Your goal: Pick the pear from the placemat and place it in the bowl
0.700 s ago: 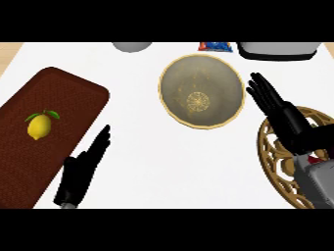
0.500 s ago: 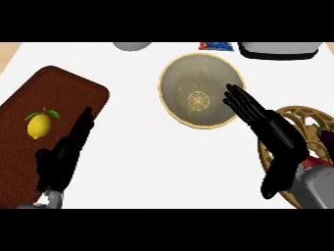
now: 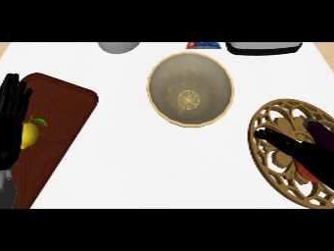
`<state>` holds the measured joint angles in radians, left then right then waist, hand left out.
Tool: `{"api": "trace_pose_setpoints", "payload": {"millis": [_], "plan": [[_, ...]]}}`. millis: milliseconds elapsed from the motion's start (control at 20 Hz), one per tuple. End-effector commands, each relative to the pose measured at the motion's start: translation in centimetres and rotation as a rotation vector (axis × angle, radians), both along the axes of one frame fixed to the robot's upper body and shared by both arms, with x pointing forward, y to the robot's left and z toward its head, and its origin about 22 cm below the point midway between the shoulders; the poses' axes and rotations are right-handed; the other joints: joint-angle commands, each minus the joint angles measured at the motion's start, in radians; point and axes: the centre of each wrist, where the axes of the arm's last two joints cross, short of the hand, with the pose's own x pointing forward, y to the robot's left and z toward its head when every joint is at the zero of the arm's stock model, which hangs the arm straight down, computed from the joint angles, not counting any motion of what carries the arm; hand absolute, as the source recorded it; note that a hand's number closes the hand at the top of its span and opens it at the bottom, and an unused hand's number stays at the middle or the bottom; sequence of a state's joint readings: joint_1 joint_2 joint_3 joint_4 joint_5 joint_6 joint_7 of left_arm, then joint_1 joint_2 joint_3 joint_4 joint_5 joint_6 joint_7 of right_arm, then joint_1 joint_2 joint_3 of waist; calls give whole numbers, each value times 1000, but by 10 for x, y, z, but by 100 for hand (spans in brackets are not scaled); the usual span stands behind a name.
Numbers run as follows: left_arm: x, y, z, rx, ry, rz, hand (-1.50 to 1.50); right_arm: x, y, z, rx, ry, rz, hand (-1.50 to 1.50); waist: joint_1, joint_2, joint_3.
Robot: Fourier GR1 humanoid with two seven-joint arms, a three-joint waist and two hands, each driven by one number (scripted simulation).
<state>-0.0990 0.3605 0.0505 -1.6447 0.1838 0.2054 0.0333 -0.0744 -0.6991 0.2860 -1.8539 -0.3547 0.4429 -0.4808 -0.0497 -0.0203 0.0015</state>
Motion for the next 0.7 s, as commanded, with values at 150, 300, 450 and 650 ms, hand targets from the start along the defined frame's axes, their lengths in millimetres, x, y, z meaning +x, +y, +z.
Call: {"api": "trace_pose_setpoints", "payload": {"millis": [150, 300, 450, 650], "plan": [[8, 21, 9, -16, -45, 33, 0, -31, -84, 47, -157, -213, 32, -150, -15, 9, 1], [8, 35, 13, -14, -45, 24, 0, -33, -104, 80, -301, -319, -66, -150, -6, 10, -1], [16, 24, -1, -22, -41, -2, 0, -34, -128, 102, -415, -329, -117, -150, 8, 17, -1], [17, 31, 14, -28, -38, 3, 0, -29, -129, 151, -711, -361, -115, -150, 7, 13, -2]]}}
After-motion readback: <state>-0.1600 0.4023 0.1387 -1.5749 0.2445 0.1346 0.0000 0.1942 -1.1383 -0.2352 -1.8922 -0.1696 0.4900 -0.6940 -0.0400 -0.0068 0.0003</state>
